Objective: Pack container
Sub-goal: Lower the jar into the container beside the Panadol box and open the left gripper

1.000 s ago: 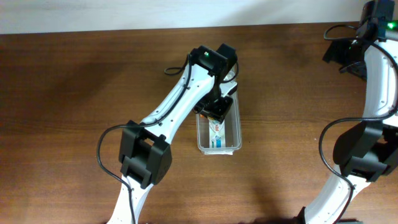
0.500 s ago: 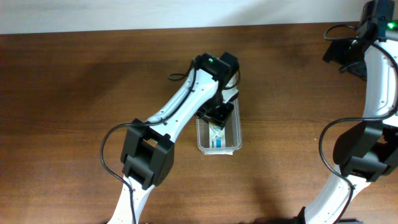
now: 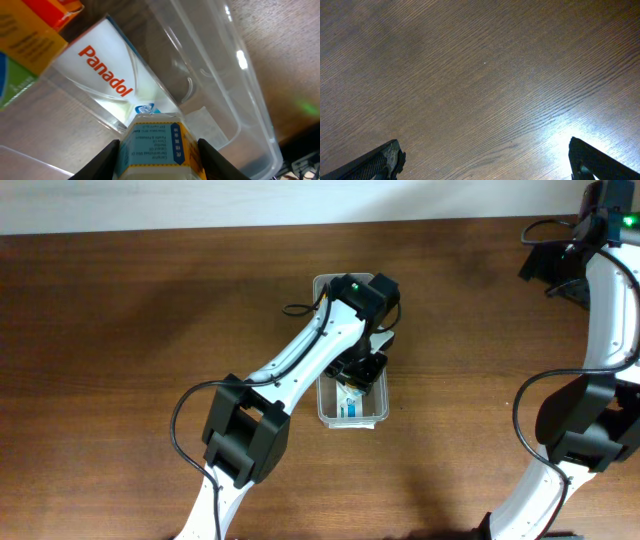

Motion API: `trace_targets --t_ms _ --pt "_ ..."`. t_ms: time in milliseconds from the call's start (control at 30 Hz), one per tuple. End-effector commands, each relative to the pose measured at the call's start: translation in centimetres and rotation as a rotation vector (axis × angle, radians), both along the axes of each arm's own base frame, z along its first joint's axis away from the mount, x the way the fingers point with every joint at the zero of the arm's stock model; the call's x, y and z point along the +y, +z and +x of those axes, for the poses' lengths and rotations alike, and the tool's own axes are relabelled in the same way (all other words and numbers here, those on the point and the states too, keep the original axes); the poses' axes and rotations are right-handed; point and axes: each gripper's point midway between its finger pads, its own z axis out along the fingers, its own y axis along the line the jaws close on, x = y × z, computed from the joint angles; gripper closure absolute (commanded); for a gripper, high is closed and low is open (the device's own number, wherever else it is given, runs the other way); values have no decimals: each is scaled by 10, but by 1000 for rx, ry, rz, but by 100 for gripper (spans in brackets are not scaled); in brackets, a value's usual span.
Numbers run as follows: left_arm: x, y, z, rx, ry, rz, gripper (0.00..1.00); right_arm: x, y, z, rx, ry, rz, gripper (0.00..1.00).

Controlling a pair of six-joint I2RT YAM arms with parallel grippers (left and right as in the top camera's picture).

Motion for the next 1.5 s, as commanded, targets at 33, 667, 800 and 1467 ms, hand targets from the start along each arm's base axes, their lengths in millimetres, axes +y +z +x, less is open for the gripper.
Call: trace_targets --t_ms 33,667,800,1467 --pt "7 -6 7 -26 12 42 64 -1 1 0 -2 -3 -6 2" --pt "11 -20 10 -17 192 108 65 -1 1 0 -2 -3 -6 2" --pt "12 -20 11 -18 203 114 65 -1 1 0 -2 -3 -6 2" --pt "17 -20 6 -4 210 143 64 -1 1 0 -2 -3 -6 2"
